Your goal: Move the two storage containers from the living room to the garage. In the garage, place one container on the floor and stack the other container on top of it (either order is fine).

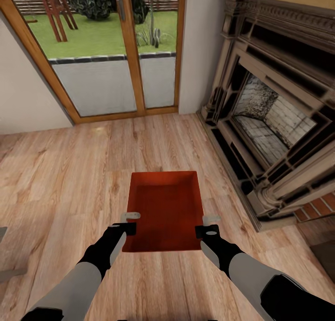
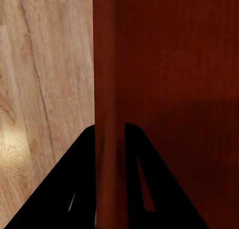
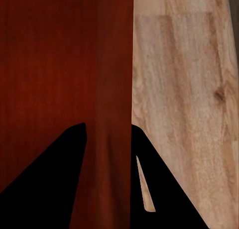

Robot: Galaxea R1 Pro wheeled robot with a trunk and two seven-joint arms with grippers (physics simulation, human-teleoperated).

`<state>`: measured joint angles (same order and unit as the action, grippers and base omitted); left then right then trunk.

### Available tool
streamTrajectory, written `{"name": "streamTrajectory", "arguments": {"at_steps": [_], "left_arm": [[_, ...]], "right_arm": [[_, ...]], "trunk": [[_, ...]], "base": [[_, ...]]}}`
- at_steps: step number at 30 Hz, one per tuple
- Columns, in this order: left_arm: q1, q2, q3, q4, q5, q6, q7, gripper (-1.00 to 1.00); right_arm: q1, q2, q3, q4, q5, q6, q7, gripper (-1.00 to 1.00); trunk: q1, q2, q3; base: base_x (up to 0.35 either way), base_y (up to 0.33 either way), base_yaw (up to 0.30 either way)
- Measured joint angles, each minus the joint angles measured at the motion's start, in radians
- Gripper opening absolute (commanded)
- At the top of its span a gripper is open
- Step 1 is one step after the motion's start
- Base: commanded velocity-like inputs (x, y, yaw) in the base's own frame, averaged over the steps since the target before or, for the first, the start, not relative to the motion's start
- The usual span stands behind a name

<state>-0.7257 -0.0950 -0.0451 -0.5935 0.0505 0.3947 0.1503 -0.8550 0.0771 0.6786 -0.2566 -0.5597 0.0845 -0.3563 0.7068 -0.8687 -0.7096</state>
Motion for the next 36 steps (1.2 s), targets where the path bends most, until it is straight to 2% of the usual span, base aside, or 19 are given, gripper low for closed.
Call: {"name": "streamTrajectory", "arguments": {"at_steps": [36], "left_arm": [[0.0, 0.0, -0.001, 0.0, 0.002, -0.001, 0.002, -1.0]], "right_arm": [[0.0, 0.0, -0.003, 0.0, 0.004, 0.0, 0.0, -1.0]], "trunk": [[-0.138, 0.252, 0.162]], "base": [[0.0, 0.0, 0.0]]}}
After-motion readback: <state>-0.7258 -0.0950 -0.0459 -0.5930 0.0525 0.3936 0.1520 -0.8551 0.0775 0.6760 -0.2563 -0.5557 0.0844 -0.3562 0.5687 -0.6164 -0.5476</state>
